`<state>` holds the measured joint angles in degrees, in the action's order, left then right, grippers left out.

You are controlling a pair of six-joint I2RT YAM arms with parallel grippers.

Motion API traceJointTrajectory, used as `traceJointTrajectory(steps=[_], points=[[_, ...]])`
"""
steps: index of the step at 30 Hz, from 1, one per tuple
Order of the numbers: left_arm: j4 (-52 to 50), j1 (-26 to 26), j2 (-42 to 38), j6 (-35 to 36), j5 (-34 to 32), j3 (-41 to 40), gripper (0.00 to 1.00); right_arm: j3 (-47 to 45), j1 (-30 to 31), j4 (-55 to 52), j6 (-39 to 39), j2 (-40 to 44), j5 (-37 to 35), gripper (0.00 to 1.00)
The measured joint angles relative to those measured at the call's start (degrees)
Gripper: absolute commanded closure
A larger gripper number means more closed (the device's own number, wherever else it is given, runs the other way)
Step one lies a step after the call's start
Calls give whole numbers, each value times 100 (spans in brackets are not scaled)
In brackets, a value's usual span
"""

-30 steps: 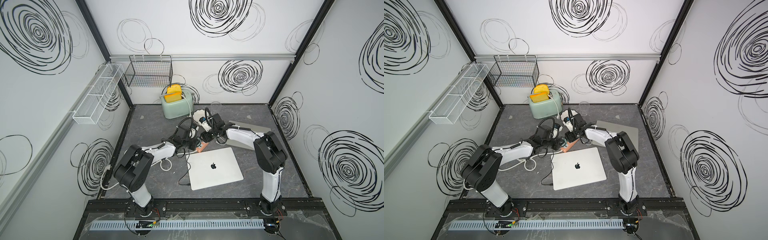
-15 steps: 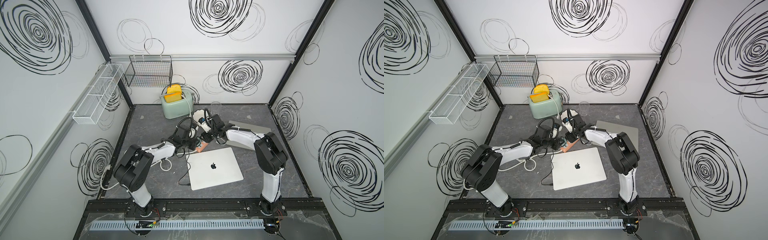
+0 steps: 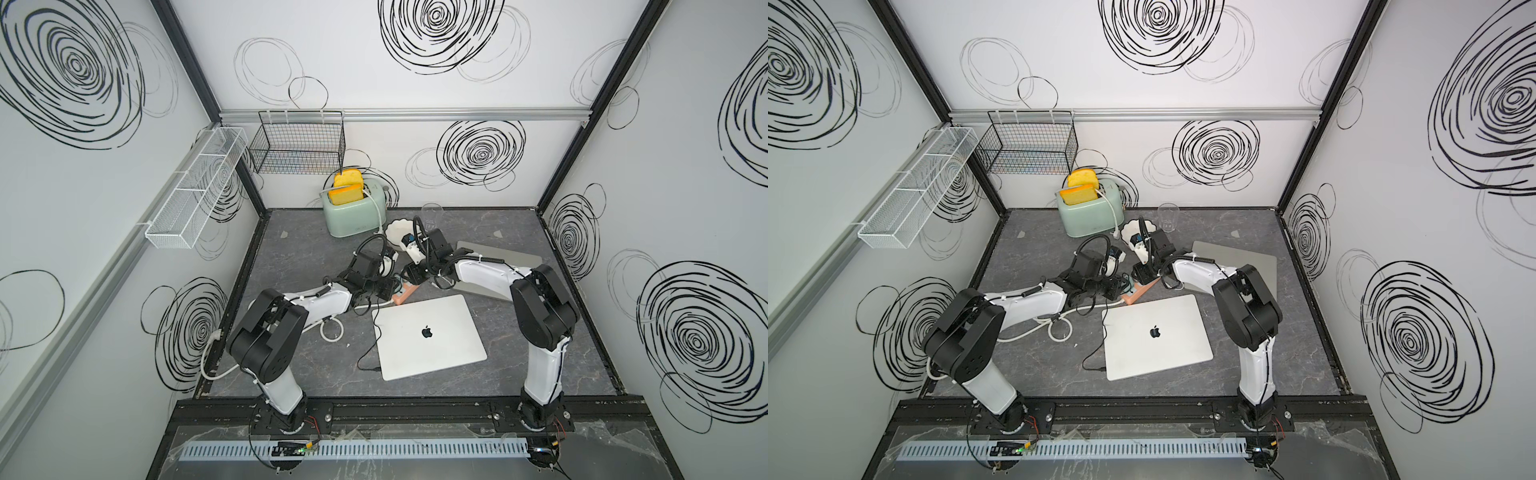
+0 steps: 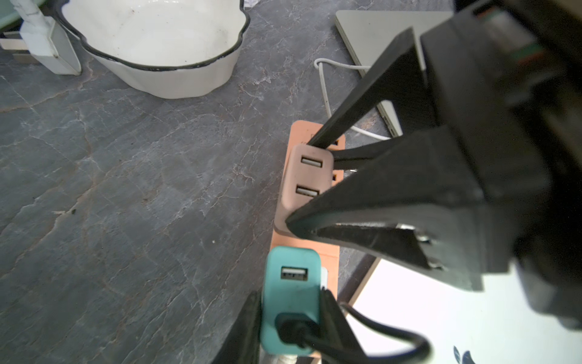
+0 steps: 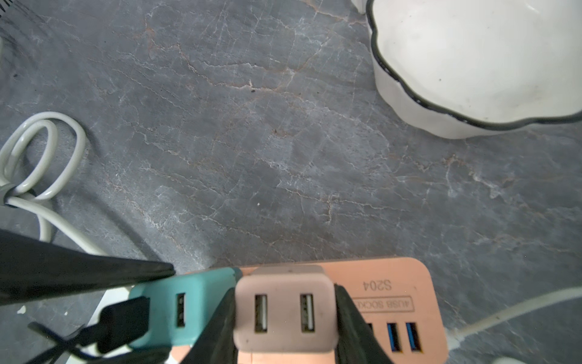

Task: Unplug the laptop charger
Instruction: Remove the plug from the socket.

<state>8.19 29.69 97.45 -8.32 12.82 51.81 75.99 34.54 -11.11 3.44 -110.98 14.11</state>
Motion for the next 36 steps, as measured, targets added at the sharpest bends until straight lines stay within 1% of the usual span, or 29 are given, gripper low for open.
traceJointTrajectory(steps=[4, 10, 14, 17, 23, 27, 29, 33, 36], points=[[17, 33, 13, 2, -24, 7, 95, -59, 37, 20, -92, 46, -133, 100], [17, 33, 15, 0, -28, 7, 95, 17, 278, -155, -234, 74, -732, 100], [17, 33, 15, 0, -22, 7, 95, 46, 356, -240, -258, 90, -942, 100], [17, 42, 15, 0, -24, 7, 95, 46, 334, -254, -164, 96, -881, 100], [66, 44, 33, 2, -15, 9, 95, 17, 66, -234, 203, 101, -310, 100], [70, 59, 39, 2, -17, 20, 95, 20, 57, -267, 166, 101, -304, 100], [70, 63, 44, 2, -17, 20, 95, 94, 129, -404, 76, 101, -483, 100], [61, 63, 46, 2, 0, 20, 95, 221, 374, -678, -76, 101, -1069, 100], [59, 68, 46, 2, 22, 20, 95, 308, 461, -828, -129, 101, -1325, 100]])
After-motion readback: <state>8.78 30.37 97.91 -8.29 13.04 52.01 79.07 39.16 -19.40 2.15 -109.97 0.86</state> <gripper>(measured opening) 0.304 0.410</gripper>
